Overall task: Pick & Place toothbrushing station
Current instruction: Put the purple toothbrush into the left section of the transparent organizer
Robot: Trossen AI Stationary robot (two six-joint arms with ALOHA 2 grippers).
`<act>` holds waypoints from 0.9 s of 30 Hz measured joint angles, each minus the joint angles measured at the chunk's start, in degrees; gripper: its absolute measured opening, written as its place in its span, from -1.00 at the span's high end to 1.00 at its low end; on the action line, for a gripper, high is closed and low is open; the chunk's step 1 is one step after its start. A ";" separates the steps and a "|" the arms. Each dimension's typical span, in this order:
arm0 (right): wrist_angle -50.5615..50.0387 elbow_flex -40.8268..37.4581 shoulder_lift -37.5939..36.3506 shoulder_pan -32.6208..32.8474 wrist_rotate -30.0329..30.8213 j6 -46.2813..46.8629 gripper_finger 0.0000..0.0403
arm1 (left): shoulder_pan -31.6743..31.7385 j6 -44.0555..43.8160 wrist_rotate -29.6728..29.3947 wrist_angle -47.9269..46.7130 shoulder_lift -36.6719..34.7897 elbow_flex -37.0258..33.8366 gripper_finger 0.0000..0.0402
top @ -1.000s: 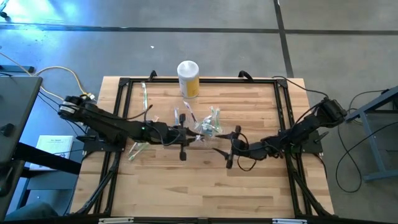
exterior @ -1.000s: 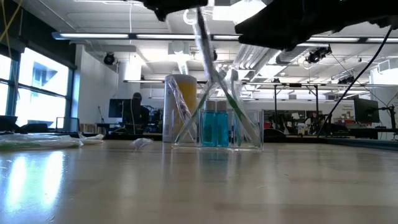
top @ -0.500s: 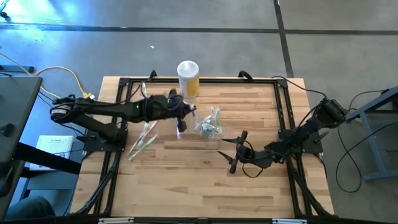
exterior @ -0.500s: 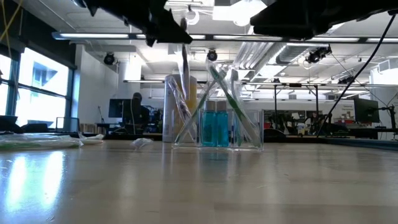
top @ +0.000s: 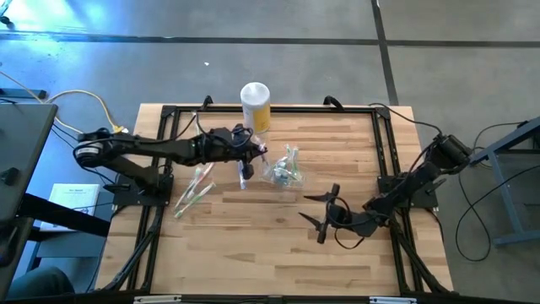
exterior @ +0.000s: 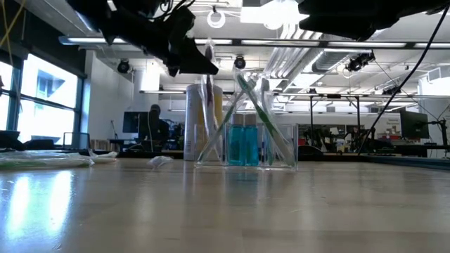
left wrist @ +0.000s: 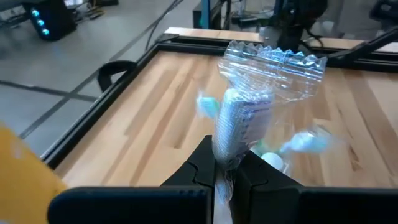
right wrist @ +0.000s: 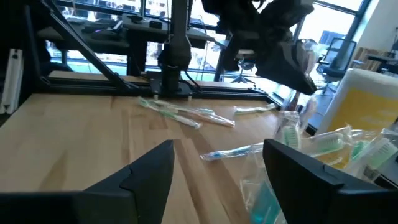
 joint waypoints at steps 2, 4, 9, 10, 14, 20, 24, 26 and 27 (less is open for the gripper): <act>0.00 0.00 0.00 0.74 0.01 0.63 -0.18 | 0.01 0.00 0.51 2.64 0.43 -1.37 0.97; -0.01 0.00 0.00 1.37 0.00 1.80 -0.18 | 0.01 0.00 0.53 3.87 0.61 -2.14 0.97; -0.02 0.00 0.00 2.56 0.00 2.85 -0.18 | 0.01 -0.39 0.49 3.96 0.61 -3.72 0.97; -0.03 0.00 0.00 2.78 0.01 2.95 -0.18 | 0.01 -0.39 0.49 4.30 0.61 -4.18 0.97; -0.02 0.00 0.00 3.20 0.00 4.52 -0.18 | 0.01 -0.63 2.00 8.92 0.74 -7.12 0.97; 0.09 0.00 0.00 3.17 0.00 4.58 -0.18 | 0.03 -1.79 3.56 15.05 4.28 -8.79 0.97; 0.33 0.00 0.00 3.17 0.00 4.53 -0.18 | 0.03 -1.92 3.96 17.67 7.55 -8.74 0.97; 0.19 0.00 0.00 3.17 0.00 4.50 -0.18 | 0.03 -1.95 4.33 19.41 8.74 -8.67 0.96; 0.06 0.00 0.00 3.16 0.00 4.47 -0.18 | 0.03 -2.03 4.36 19.97 9.18 -8.65 0.94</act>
